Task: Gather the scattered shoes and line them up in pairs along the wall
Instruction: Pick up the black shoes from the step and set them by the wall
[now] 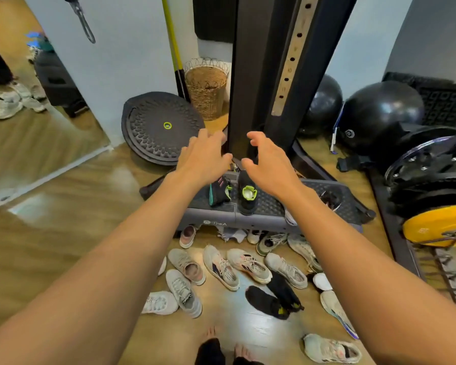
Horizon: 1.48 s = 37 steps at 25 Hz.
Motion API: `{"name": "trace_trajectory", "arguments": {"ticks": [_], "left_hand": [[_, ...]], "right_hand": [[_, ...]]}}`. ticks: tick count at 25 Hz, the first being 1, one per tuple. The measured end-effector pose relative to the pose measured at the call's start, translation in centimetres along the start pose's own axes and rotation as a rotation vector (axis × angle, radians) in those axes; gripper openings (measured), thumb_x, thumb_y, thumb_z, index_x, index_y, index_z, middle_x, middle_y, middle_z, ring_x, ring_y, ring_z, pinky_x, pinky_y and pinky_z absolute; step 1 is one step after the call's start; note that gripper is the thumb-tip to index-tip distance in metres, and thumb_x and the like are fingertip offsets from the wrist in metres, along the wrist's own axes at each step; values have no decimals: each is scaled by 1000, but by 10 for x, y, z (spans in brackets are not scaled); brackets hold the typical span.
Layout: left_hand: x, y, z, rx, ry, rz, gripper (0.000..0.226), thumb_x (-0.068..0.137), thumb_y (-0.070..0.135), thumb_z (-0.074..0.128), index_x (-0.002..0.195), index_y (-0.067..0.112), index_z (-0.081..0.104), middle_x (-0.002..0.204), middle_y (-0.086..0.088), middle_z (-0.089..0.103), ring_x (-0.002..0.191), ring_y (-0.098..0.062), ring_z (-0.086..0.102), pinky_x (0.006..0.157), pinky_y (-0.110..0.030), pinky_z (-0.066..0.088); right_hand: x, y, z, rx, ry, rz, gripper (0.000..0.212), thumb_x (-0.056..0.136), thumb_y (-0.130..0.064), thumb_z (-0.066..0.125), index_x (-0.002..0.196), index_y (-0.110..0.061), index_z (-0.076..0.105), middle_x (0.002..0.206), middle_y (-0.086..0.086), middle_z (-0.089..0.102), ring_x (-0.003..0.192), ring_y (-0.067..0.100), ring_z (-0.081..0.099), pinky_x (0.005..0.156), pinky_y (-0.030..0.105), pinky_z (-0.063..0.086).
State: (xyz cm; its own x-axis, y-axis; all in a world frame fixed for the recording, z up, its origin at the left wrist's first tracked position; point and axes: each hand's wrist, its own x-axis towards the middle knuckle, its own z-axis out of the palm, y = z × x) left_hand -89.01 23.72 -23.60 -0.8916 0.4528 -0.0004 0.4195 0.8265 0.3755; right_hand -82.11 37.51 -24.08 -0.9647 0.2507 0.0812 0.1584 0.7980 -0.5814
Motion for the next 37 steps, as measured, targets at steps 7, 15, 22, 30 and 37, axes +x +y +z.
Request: {"name": "trace_trajectory", "arguments": {"ticks": [7, 15, 22, 30, 37], "left_hand": [[76, -53, 136, 58, -198, -77, 41, 91, 38, 51, 129, 23, 49, 130, -9, 49, 120, -35, 48, 96, -51, 35], [158, -103, 333, 161, -363, -83, 33, 92, 36, 50, 120, 20, 54, 119, -6, 55, 111, -32, 53, 94, -47, 27], [221, -141, 453, 135, -521, -62, 48, 92, 22, 53, 137, 13, 39, 139, -11, 37, 118, -40, 49, 93, -50, 40], [232, -201, 463, 253, -248, -121, 38, 85, 4, 59, 121, 14, 54, 131, -16, 45, 102, -43, 56, 74, -47, 42], [213, -280, 432, -253, -46, -463, 20, 83, 20, 54, 67, 11, 49, 79, -19, 52, 84, -37, 54, 69, -40, 36]], "right_hand": [[62, 104, 97, 37, -143, 245, 46, 89, -20, 58, 133, -14, 48, 131, 7, 57, 119, 25, 53, 94, 32, 41], [113, 241, 264, 82, -344, 403, 43, 90, -21, 57, 132, -16, 49, 126, 6, 59, 114, 26, 55, 90, 32, 41], [152, 324, 349, -56, -336, 534, 47, 90, -14, 55, 134, -8, 40, 140, 14, 41, 123, 36, 45, 94, 41, 38], [173, 331, 377, -224, -381, 453, 11, 92, -17, 58, 96, -8, 54, 103, 21, 62, 98, 40, 57, 69, 34, 39], [170, 310, 390, 248, -377, 572, 6, 92, -19, 58, 93, -13, 57, 83, 16, 64, 69, 30, 69, 63, 45, 58]]}}
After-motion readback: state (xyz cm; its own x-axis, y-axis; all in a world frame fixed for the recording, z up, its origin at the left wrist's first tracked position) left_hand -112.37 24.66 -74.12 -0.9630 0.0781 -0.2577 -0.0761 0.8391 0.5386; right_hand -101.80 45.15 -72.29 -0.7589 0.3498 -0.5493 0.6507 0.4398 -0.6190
